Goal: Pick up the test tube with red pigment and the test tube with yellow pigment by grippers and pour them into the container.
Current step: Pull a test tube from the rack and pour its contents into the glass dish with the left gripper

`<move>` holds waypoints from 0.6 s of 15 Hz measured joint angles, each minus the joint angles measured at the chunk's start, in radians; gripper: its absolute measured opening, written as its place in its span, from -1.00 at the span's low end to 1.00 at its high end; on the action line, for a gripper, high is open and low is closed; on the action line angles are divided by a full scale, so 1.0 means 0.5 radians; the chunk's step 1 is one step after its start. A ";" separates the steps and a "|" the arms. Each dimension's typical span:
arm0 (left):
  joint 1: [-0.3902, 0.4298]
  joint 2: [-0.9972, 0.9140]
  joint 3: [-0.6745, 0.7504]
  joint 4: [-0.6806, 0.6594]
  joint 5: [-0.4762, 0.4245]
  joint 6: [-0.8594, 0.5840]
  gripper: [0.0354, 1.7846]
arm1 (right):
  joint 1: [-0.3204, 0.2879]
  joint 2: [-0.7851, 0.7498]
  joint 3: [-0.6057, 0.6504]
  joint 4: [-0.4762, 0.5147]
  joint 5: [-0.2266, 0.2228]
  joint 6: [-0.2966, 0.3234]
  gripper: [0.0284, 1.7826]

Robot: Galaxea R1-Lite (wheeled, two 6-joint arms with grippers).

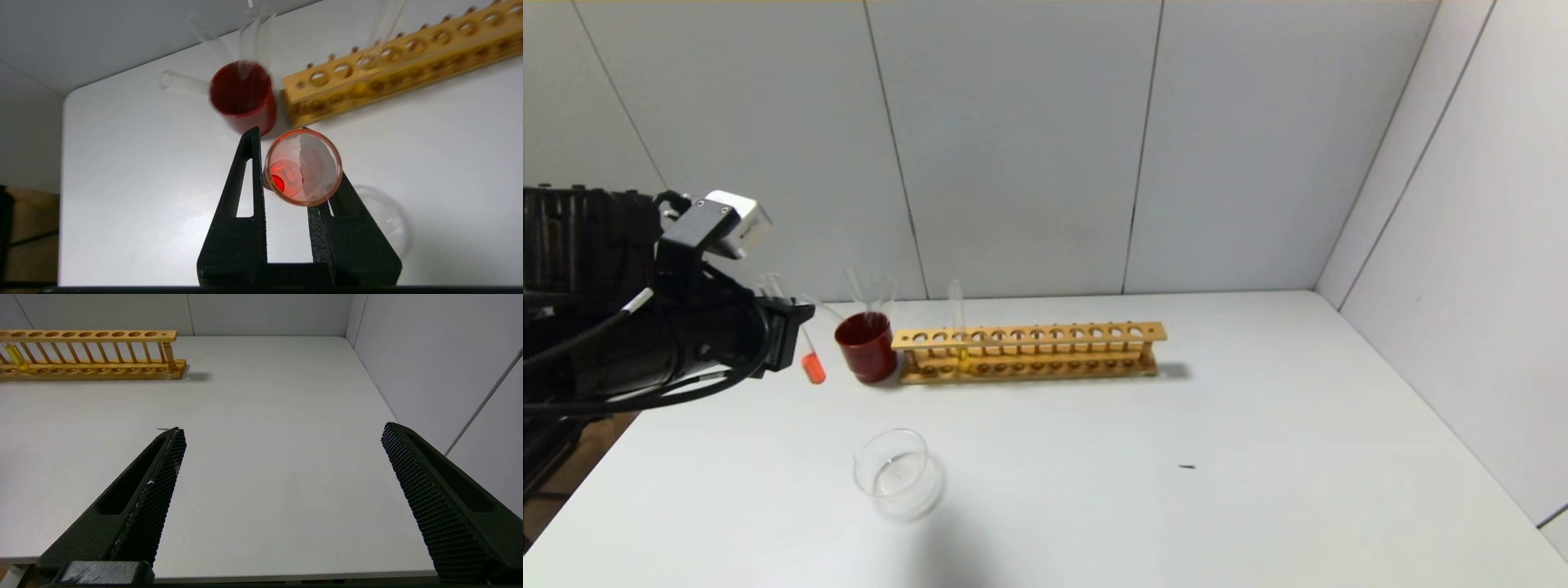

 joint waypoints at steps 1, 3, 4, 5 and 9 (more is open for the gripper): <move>0.047 -0.038 0.117 -0.085 0.000 0.091 -0.66 | 0.000 0.000 0.000 -0.001 0.001 -0.001 0.96; 0.107 -0.084 0.289 -0.236 -0.001 0.249 -0.66 | 0.000 0.000 0.000 -0.001 0.000 -0.001 0.96; 0.123 -0.098 0.362 -0.314 -0.002 0.291 -0.66 | 0.000 0.000 0.000 0.000 0.001 -0.001 0.96; 0.131 -0.107 0.420 -0.377 -0.004 0.337 -0.66 | 0.000 0.000 0.000 0.000 0.001 -0.001 0.96; 0.139 -0.120 0.621 -0.470 -0.006 0.729 -0.66 | -0.002 0.000 0.000 -0.001 0.001 -0.001 0.96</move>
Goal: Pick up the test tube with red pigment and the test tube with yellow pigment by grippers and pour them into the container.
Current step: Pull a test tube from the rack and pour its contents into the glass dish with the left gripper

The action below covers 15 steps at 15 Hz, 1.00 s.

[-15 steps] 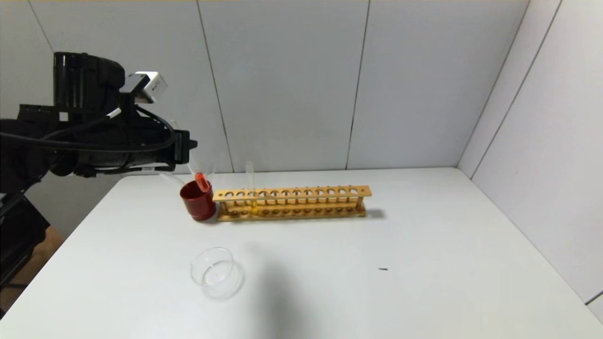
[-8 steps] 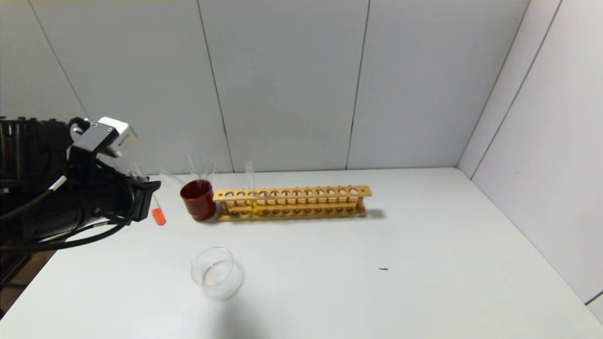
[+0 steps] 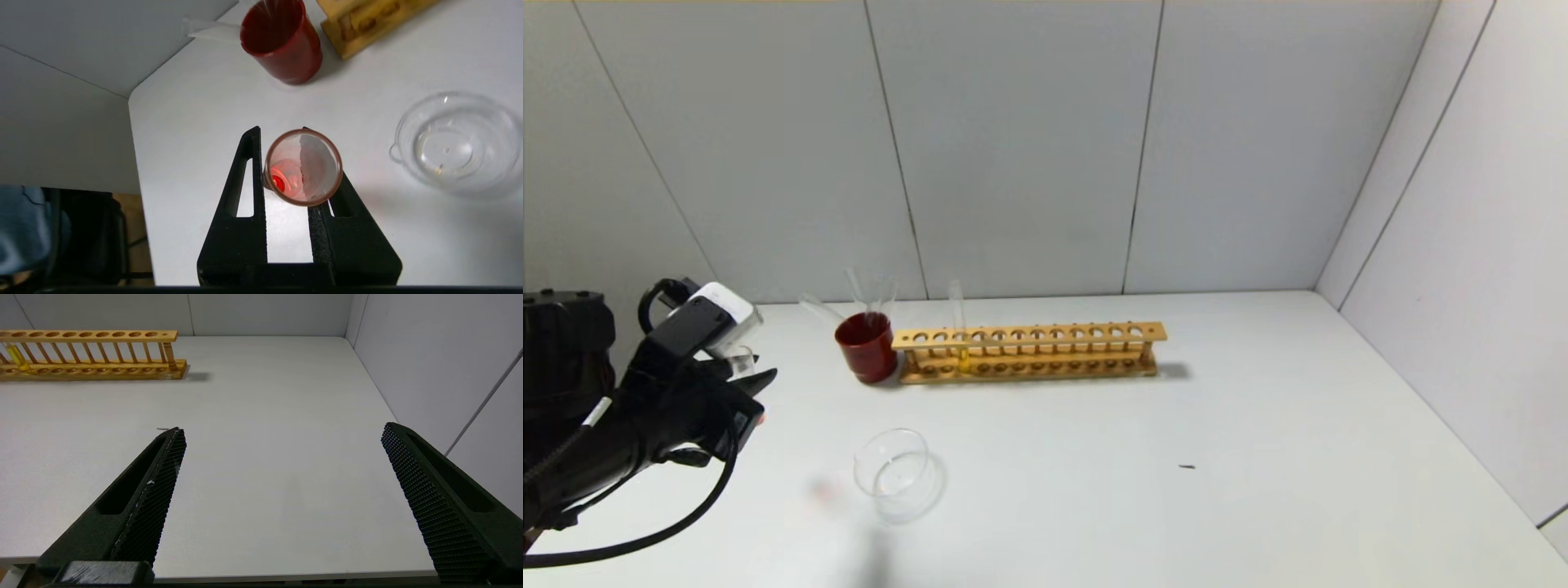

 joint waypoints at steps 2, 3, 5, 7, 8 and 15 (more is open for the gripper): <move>0.000 -0.010 0.046 -0.002 -0.038 0.214 -0.66 | 0.001 0.000 0.000 0.000 -0.001 0.000 0.96; 0.000 -0.018 0.052 -0.002 -0.095 0.306 -0.66 | 0.002 0.000 0.000 0.001 0.000 0.000 0.96; 0.000 -0.031 0.046 -0.001 -0.288 0.434 -0.66 | 0.000 0.000 0.000 0.000 -0.001 0.000 0.96; -0.001 -0.031 0.051 0.000 -0.402 0.555 -0.66 | 0.001 0.000 0.000 0.001 -0.001 0.000 0.96; 0.000 -0.030 0.051 0.000 -0.405 0.623 -0.66 | 0.001 0.000 0.000 0.001 -0.001 0.000 0.96; 0.020 0.039 0.043 -0.002 -0.415 1.217 -0.66 | 0.002 0.000 0.000 0.001 0.000 0.001 0.96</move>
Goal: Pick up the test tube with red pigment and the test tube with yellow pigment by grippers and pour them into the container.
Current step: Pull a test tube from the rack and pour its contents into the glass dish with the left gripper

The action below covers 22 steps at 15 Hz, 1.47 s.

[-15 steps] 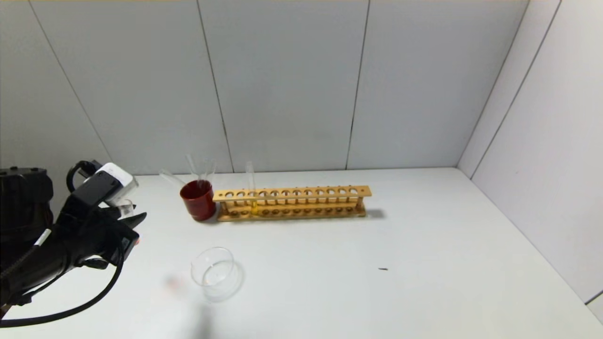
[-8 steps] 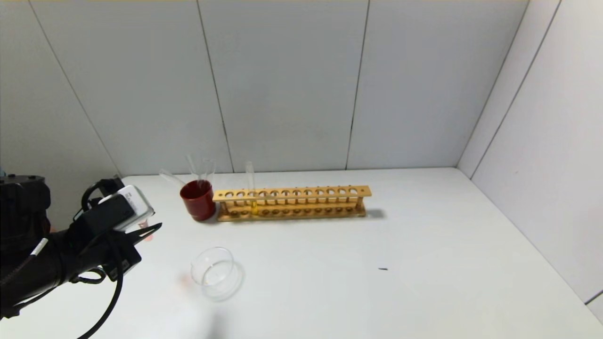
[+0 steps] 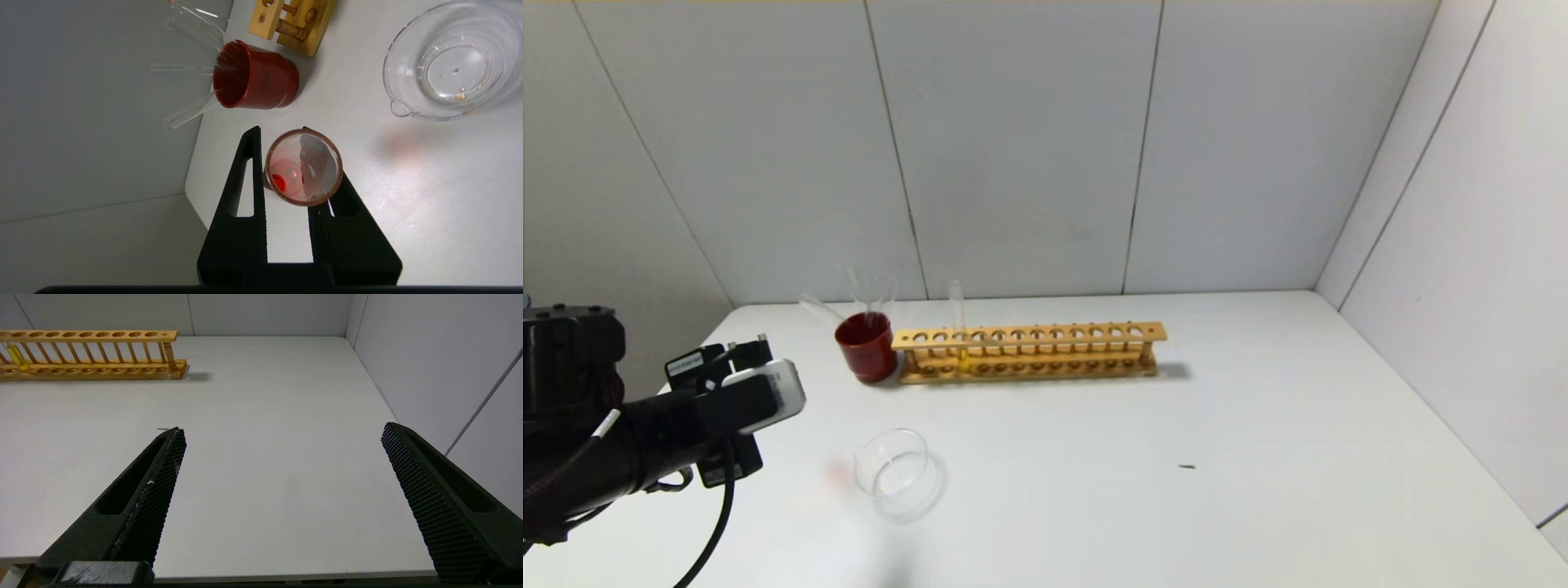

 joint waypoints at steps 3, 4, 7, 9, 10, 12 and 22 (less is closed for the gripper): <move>0.001 0.029 0.002 -0.001 0.002 0.255 -0.66 | 0.000 0.000 0.000 -0.001 -0.001 0.000 0.96; 0.001 0.037 0.006 -0.001 0.001 0.326 -0.66 | -0.001 0.000 0.000 0.000 -0.001 -0.001 0.96; 0.000 0.060 0.009 -0.001 -0.011 0.517 -0.66 | 0.000 0.000 0.000 0.000 -0.001 -0.001 0.96; -0.001 0.092 0.009 -0.001 -0.046 0.605 -0.66 | 0.000 0.000 0.000 0.000 -0.001 -0.001 0.96; -0.001 0.113 0.000 -0.003 -0.047 0.668 -0.66 | 0.000 0.000 0.000 -0.001 0.000 -0.001 0.96; -0.002 0.169 -0.017 -0.011 -0.045 0.742 -0.66 | -0.001 0.000 0.000 -0.001 -0.001 -0.001 0.96; -0.009 0.650 -0.069 -0.661 -0.053 1.065 -0.66 | 0.000 0.000 0.000 -0.001 -0.001 -0.001 0.96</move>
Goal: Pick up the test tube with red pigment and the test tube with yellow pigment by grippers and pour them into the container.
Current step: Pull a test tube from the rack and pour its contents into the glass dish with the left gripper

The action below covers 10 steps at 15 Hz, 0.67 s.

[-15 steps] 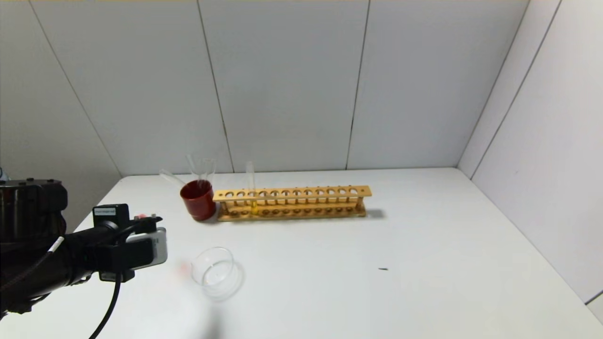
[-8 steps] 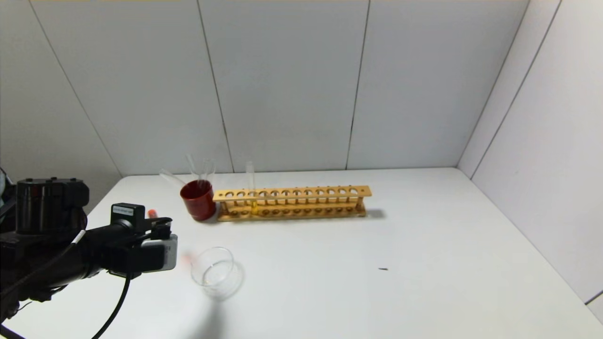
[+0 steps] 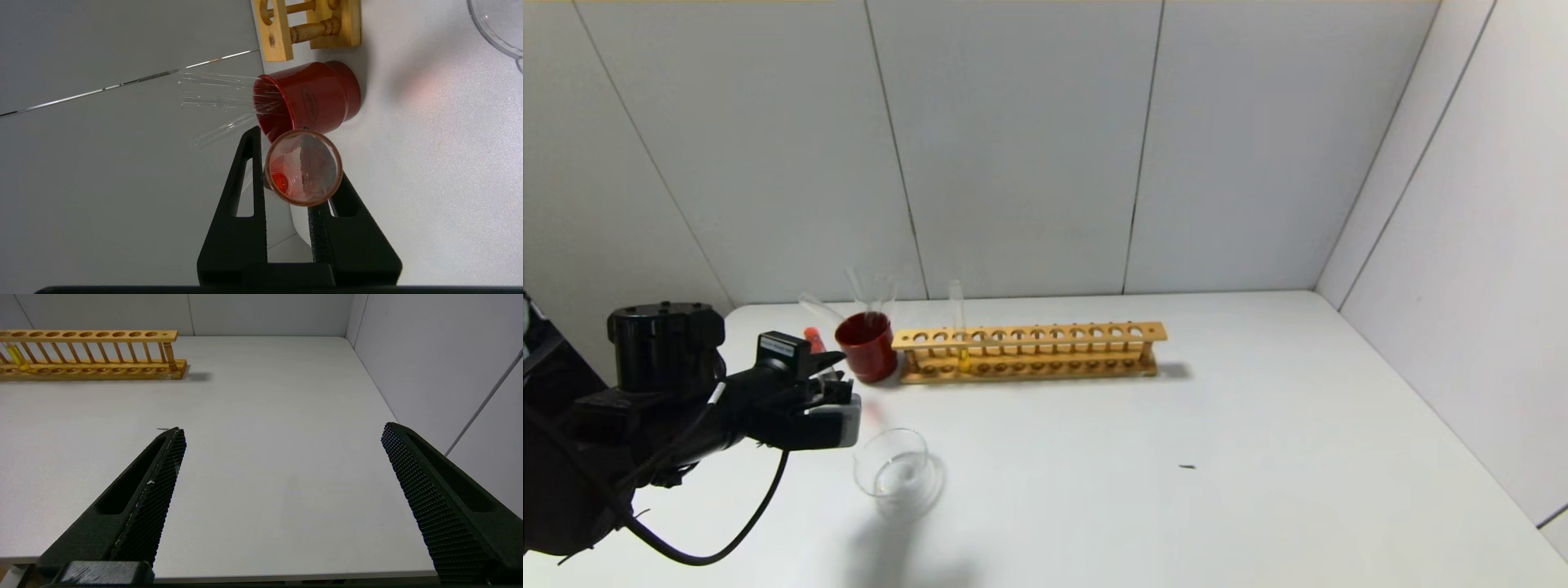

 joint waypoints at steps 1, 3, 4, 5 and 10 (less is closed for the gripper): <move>-0.005 0.020 0.004 -0.002 -0.002 0.019 -0.66 | -0.001 0.000 0.000 0.000 0.001 0.001 0.96; -0.024 0.049 0.013 -0.001 -0.002 0.028 -0.66 | -0.001 0.000 0.000 0.000 0.001 0.000 0.96; -0.040 0.063 0.013 -0.002 -0.001 0.029 -0.66 | -0.001 0.000 0.000 0.001 0.001 0.000 0.96; -0.052 0.076 0.011 -0.008 0.003 0.034 -0.66 | 0.000 0.000 0.000 0.001 0.000 0.000 0.96; -0.063 0.101 0.019 -0.014 -0.034 0.219 -0.66 | 0.000 0.000 0.000 0.001 0.000 0.000 0.96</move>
